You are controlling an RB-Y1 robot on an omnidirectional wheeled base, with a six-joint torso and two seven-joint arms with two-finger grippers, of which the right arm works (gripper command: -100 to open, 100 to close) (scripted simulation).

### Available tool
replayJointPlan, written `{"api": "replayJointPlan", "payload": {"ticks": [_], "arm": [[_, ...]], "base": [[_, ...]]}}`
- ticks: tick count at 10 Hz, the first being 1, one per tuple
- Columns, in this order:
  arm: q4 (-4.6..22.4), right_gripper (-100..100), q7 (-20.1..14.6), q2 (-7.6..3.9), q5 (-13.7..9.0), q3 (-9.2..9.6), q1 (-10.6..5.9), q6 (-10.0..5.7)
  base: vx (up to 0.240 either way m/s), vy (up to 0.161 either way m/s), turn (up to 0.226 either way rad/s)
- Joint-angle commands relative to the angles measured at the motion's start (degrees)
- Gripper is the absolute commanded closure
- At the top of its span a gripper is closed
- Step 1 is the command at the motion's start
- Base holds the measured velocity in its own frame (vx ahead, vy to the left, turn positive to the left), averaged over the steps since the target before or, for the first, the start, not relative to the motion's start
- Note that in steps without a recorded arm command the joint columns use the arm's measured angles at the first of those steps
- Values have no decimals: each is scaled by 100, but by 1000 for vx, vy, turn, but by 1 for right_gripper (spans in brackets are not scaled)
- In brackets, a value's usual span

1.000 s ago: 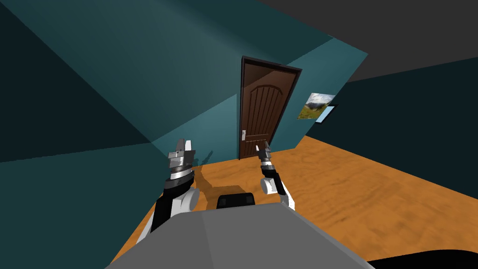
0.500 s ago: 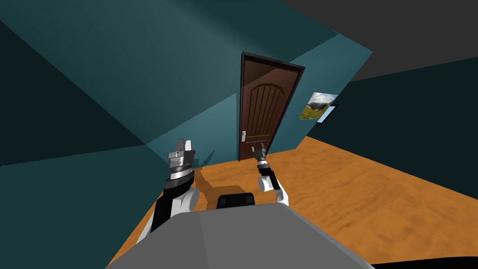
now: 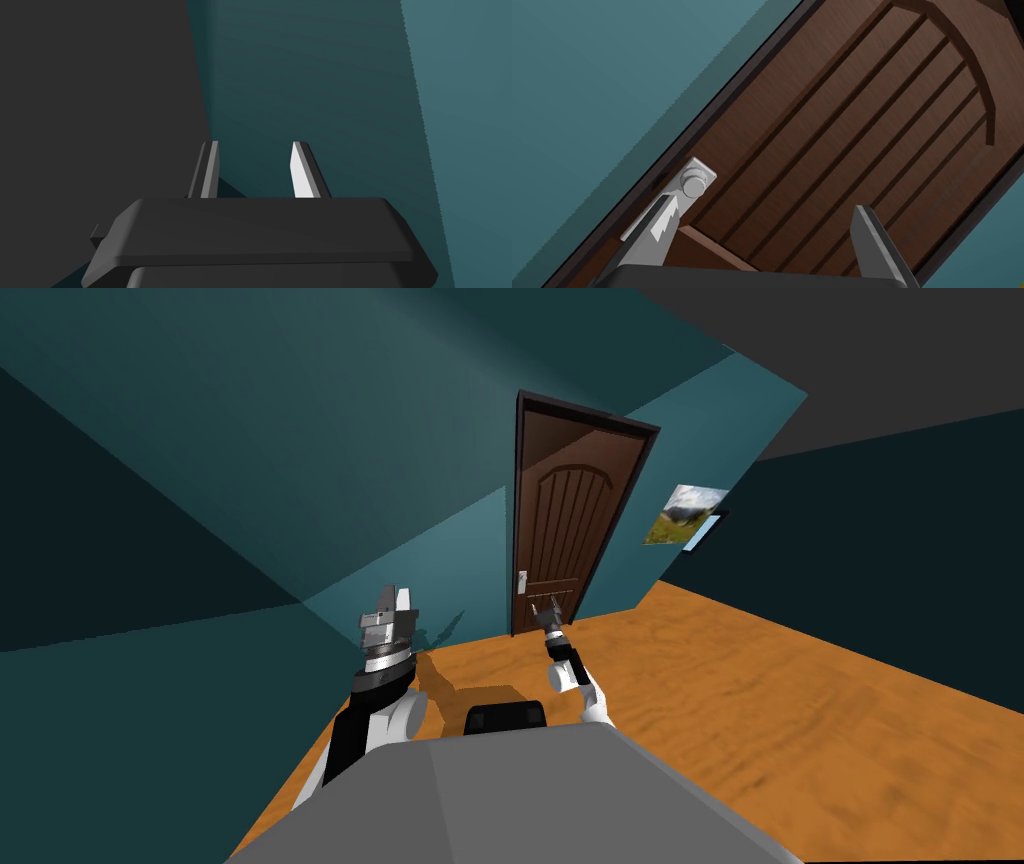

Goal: Pull the door open

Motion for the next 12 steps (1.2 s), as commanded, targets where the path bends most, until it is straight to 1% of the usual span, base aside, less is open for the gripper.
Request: {"api": "replayJointPlan", "payload": {"ticks": [1, 8, 12], "arm": [[240, -100, -286, -88, -203, 101, -171, 10], [1338, -100, -1417, -433, -1032, 569, -888, -41], [1910, -100, -2020, -613, -1473, 818, -1271, -68]], "base": [[103, -4, -13], [103, -8, -8], [94, 0, -8]]}}
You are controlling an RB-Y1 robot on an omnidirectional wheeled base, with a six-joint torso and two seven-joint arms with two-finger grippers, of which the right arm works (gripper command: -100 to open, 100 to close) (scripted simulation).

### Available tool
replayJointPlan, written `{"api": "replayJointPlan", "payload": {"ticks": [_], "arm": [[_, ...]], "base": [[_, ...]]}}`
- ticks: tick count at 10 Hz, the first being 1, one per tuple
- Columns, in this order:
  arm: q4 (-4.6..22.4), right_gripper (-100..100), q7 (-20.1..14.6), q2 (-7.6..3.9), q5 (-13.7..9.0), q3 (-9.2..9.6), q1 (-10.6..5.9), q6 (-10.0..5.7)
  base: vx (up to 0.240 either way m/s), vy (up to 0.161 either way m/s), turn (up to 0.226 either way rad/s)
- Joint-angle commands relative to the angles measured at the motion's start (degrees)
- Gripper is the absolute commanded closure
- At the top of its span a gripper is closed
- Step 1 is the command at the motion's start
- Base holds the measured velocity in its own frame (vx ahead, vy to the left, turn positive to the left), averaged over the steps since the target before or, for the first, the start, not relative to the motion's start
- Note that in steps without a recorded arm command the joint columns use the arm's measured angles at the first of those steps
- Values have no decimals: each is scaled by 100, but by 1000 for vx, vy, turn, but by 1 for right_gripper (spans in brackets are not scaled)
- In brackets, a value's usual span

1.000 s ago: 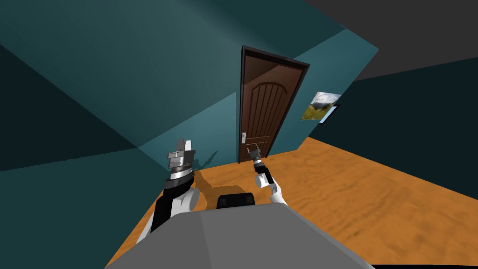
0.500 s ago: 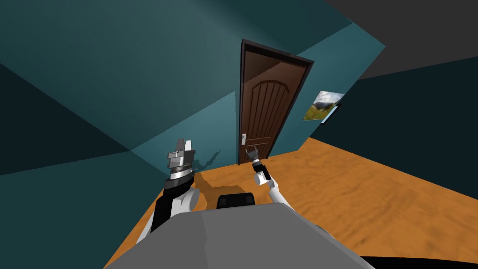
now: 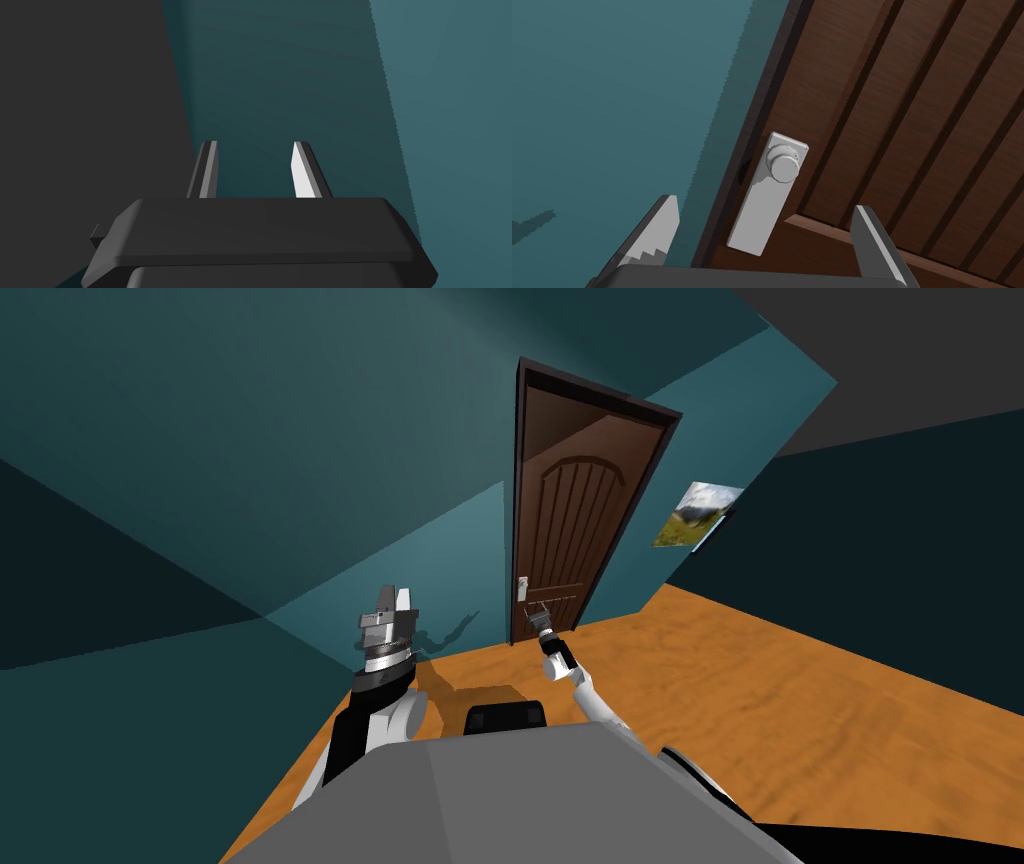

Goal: Pull the door open

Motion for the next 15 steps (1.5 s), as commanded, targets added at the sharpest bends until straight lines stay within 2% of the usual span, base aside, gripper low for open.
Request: {"api": "replayJointPlan", "payload": {"ticks": [1, 2, 6, 11, 12, 15], "arm": [[280, -100, -256, -60, -175, 97, -186, -20], [280, -100, -256, -60, -175, 97, -186, -20], [794, -100, -785, -216, -563, 316, -521, -44], [1320, -100, -1326, -374, -959, 540, -865, -68], [1501, -100, -1511, -428, -1095, 617, -983, -77], [1793, -100, -1812, -515, -1316, 741, -1174, -90]], "base": [[100, 6, -6], [64, 0, -3], [75, -5, -6], [86, 1, -6], [92, -9, -11], [91, 0, -6]]}}
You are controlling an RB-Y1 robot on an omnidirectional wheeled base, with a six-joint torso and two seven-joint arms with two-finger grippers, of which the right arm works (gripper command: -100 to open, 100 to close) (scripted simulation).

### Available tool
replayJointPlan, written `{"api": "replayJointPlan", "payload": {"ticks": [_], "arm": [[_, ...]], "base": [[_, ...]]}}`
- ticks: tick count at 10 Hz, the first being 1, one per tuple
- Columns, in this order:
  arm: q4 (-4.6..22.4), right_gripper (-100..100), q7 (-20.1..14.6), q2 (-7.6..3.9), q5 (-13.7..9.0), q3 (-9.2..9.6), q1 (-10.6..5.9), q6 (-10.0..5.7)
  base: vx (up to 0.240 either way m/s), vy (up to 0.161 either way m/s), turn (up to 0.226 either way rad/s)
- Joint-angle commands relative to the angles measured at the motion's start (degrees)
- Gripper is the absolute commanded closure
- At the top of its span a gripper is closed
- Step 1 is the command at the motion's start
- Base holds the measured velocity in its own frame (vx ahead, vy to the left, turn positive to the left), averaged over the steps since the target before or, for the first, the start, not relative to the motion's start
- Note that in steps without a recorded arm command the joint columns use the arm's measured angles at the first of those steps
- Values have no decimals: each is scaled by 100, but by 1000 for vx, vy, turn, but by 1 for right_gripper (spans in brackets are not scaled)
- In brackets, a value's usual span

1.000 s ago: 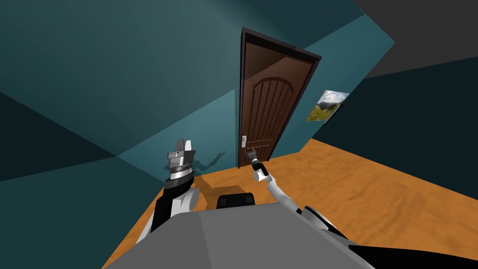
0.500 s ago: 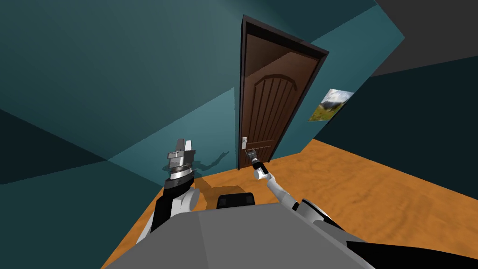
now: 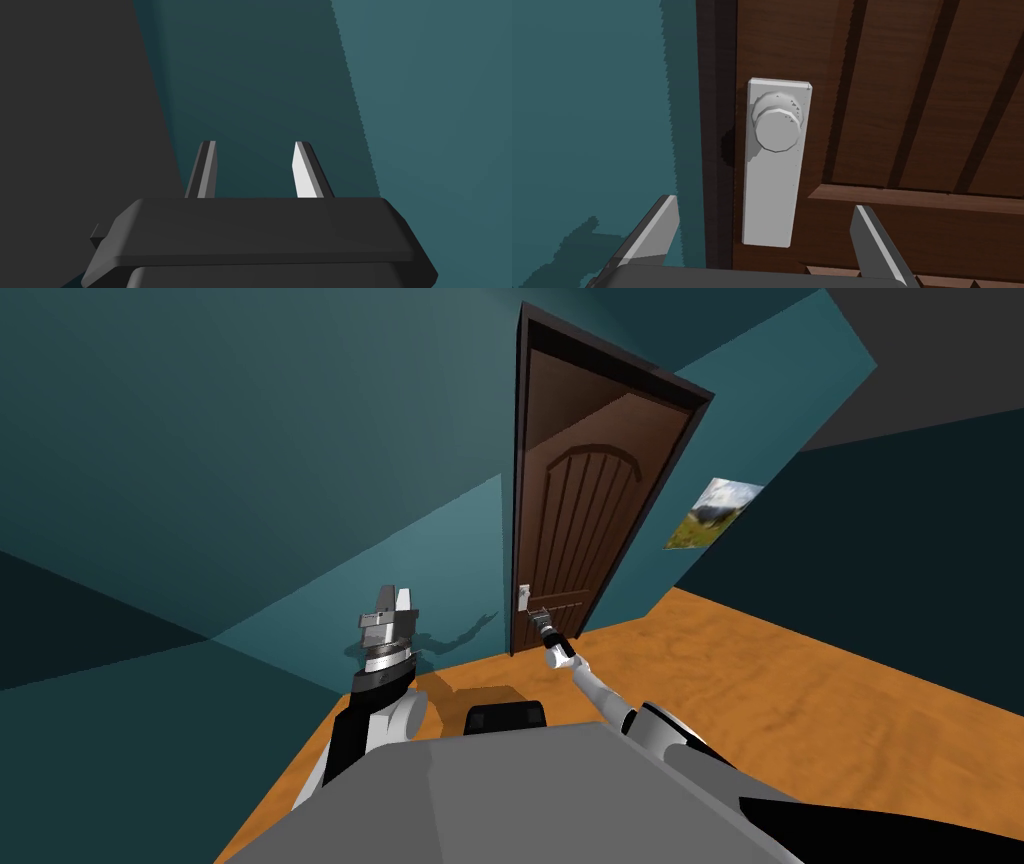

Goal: Pull the door open

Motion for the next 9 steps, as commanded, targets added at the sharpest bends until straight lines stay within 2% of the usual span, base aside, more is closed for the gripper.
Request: {"api": "replayJointPlan", "payload": {"ticks": [1, 2, 3, 4, 6, 9], "arm": [[164, -100, -145, -21, -91, 66, -97, -24], [109, -100, -94, -17, -55, 48, -62, -18], [212, -100, -245, -171, -108, 0, -48, -95], [252, -100, -303, -239, -129, -25, -38, -127], [446, -100, -581, -567, -230, -140, 7, -279], [589, -100, -786, -809, -304, -225, 40, -391]], "base": [[89, -10, -3], [39, -3, 2], [77, 66, 258], [109, 94, 180], [172, 90, 276], [145, 51, 176]]}}
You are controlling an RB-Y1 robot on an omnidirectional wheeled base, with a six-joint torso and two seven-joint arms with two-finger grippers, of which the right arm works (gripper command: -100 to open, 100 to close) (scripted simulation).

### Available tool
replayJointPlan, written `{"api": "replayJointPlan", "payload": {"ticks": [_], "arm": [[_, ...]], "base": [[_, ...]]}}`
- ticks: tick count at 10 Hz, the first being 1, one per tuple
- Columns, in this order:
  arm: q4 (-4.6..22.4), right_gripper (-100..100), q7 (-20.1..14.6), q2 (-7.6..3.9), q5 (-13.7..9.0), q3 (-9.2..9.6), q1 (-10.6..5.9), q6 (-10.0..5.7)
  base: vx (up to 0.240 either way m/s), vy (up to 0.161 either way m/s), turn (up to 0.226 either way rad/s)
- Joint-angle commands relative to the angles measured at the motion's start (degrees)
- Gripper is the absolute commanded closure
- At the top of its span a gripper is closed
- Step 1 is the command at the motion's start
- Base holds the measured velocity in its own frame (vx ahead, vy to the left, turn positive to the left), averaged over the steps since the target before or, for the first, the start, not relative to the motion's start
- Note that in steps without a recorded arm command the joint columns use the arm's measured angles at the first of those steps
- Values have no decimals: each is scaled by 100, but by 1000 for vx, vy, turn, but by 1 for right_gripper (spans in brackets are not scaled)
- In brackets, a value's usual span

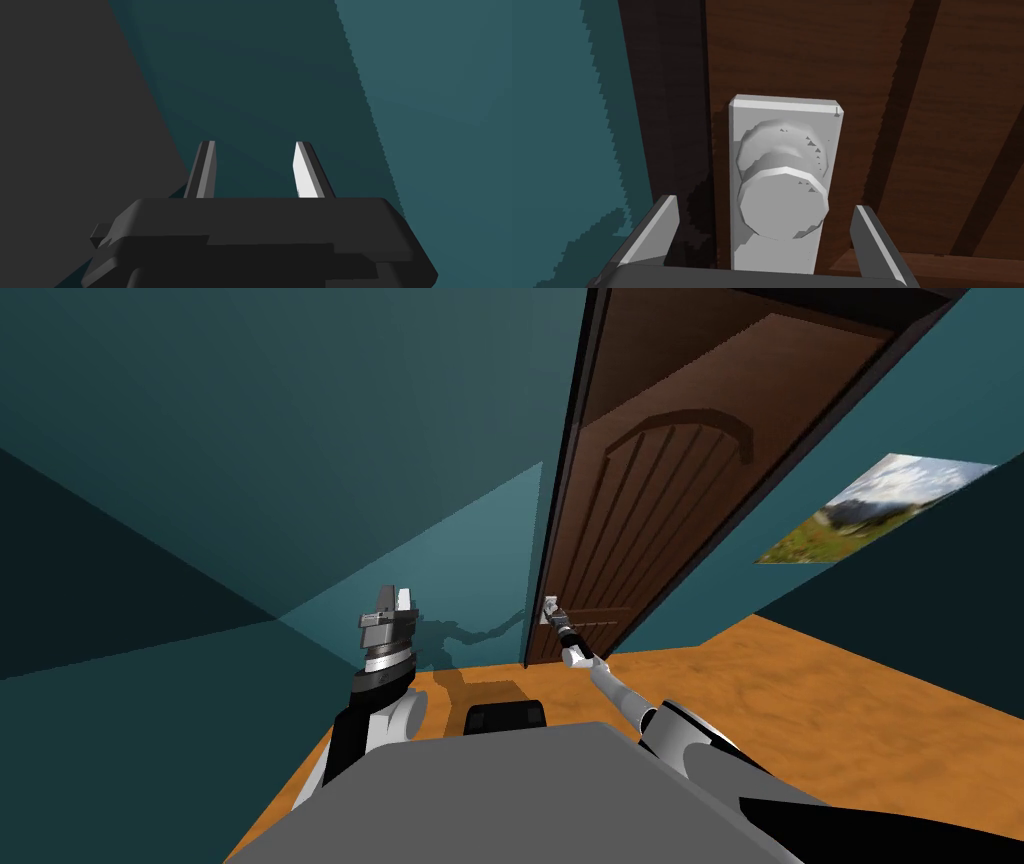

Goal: Pull the door open

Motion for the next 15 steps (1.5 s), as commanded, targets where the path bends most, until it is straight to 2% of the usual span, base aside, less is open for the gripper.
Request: {"api": "replayJointPlan", "payload": {"ticks": [1, 2, 3, 4, 9, 15], "arm": [[62, -100, -140, -209, -66, -78, 33, -39], [107, -100, -205, -286, -89, -105, 44, -74], [60, -100, -128, -224, -71, -88, 52, -38], [60, 100, -128, -224, -71, -88, 52, -38], [60, 100, -128, -224, -71, -88, 52, -38], [-200, 100, -577, -658, -55, 402, 158, -232]], "base": [[134, 39, 228], [133, 29, 191], [55, 8, 25], [-12, -2, -35], [-9, -4, 1], [-186, -88, 113]]}}
